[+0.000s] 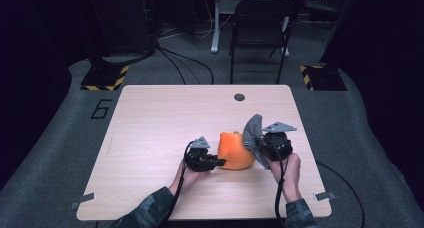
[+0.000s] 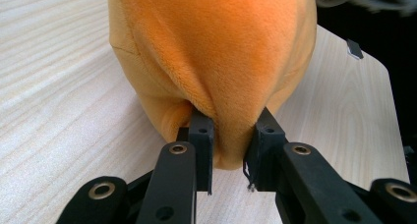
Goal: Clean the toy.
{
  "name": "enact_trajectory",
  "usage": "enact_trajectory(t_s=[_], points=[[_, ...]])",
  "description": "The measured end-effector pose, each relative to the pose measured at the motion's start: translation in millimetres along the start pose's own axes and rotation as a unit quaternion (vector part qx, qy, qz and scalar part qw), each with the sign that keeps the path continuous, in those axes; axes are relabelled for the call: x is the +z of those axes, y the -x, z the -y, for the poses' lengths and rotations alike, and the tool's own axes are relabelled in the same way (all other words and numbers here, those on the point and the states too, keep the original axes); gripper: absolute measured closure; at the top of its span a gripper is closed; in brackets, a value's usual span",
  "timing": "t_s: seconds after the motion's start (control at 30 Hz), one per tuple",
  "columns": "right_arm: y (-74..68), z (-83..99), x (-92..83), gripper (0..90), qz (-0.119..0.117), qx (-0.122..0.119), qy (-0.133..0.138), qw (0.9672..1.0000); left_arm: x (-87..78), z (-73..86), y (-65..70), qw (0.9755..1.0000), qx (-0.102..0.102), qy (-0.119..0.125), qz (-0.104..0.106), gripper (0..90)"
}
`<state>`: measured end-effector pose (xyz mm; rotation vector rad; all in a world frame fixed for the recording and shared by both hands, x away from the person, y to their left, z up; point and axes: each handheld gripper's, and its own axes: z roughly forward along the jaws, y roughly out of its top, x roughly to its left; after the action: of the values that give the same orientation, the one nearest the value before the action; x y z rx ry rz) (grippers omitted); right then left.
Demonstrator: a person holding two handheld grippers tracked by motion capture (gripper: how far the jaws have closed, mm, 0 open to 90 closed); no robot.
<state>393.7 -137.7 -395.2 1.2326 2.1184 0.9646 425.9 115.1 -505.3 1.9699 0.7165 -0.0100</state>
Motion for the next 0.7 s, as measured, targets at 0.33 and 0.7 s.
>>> enact_trajectory(t_s=[0.33, 0.7], points=[[-52.4, -0.7, 22.9, 76.6, -0.004, -0.088, -0.025, 0.9958, 0.9, 1.3, 0.6, 1.0, 0.004, -0.001, -0.003, 75.6], [-5.7, 13.4, 28.2, 76.6, 0.019, -0.027, -0.054, 0.998, 2.1, 0.7, 0.9, 1.0, 0.003, 0.0, 0.0, 75.7]])
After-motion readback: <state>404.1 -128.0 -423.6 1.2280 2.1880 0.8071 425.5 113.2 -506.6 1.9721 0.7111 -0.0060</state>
